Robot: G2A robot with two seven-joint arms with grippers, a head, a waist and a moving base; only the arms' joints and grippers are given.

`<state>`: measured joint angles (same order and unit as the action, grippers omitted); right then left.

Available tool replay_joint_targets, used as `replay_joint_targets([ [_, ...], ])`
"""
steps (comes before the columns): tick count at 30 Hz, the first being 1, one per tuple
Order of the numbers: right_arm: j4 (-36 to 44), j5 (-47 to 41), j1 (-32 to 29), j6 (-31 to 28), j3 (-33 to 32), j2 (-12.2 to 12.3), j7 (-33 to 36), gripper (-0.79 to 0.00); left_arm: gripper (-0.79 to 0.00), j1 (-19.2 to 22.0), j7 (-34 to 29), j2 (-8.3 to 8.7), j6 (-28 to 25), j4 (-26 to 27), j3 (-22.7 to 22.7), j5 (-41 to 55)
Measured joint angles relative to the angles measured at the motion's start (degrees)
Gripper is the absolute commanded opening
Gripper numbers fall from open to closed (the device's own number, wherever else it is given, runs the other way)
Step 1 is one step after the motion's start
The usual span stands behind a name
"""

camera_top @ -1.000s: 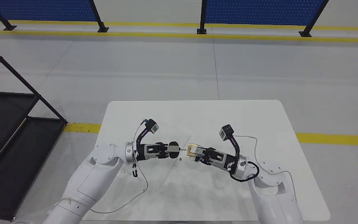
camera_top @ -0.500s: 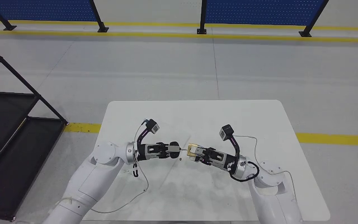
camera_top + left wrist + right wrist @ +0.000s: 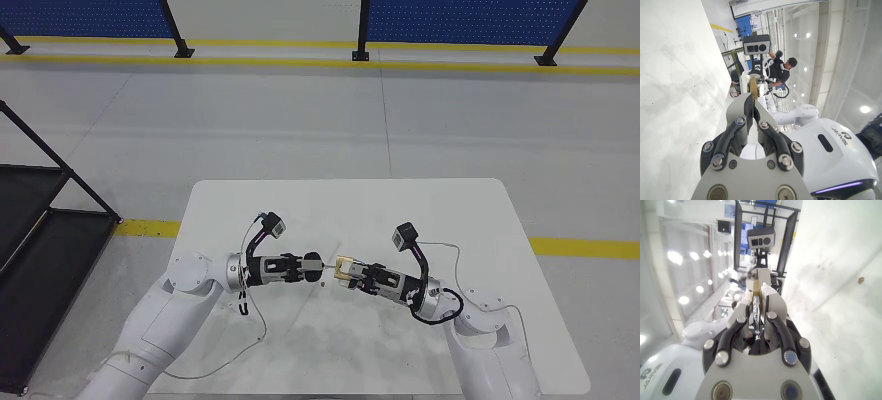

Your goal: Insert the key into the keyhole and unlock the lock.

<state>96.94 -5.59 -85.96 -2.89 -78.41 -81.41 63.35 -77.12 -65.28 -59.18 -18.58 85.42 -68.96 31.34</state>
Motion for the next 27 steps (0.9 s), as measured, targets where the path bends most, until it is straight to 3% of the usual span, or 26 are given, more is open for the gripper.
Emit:
replay_joint_targets([
  [21,0.0,0.0,0.0,0.0,0.0,0.0,0.0,-0.785,-0.785,0.8,-0.1,-0.13,0.2,-0.1,0.7,-0.4],
  [27,0.0,0.0,0.0,0.0,0.0,0.0,0.0,-0.785,-0.785,-0.2,0.0,0.29,-0.5,-0.3,-1.4,-0.3],
])
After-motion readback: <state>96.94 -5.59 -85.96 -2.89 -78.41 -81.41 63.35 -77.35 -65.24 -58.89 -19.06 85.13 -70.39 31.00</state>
